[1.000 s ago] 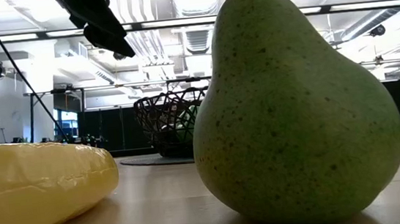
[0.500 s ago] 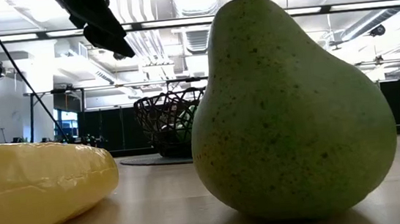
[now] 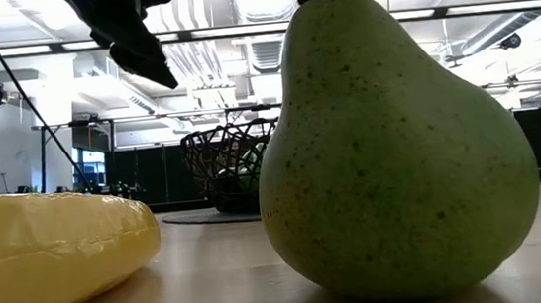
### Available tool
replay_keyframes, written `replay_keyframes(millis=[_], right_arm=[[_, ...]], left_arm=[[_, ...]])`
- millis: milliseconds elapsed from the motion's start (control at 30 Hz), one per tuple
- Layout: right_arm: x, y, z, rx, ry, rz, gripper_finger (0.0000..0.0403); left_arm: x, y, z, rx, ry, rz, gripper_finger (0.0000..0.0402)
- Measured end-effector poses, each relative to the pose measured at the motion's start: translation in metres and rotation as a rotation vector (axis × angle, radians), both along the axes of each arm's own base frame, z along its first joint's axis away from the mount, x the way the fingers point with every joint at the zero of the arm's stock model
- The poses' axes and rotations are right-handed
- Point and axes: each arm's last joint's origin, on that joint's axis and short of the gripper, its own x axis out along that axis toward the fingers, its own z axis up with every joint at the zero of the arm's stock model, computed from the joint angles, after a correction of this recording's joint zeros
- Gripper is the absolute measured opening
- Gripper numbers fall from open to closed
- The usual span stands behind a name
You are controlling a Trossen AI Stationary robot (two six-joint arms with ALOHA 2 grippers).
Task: Build produce basket
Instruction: Put the green pear into the black basket
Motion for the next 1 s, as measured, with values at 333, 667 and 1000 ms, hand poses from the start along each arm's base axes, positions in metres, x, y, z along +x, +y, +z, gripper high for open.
replay_keyframes(millis=[333, 667, 1000], right_arm=[[0.0, -0.001, 0.0, -0.012, 0.003, -0.034, 0.0011], [0.002, -0.054, 0.059, -0.071, -0.027, -0.286, 0.0009], [-0.033, -0.174, 0.15, -0.272, -0.249, -0.588, 0.0009]], left_arm=[[-0.006, 0.0, 0.001, -0.006, -0.016, -0.003, 0.0343], [-0.006, 0.0, 0.002, -0.006, -0.031, -0.002, 0.0343], [-0.002, 0.0, 0.006, -0.026, -0.088, 0.024, 0.0343]])
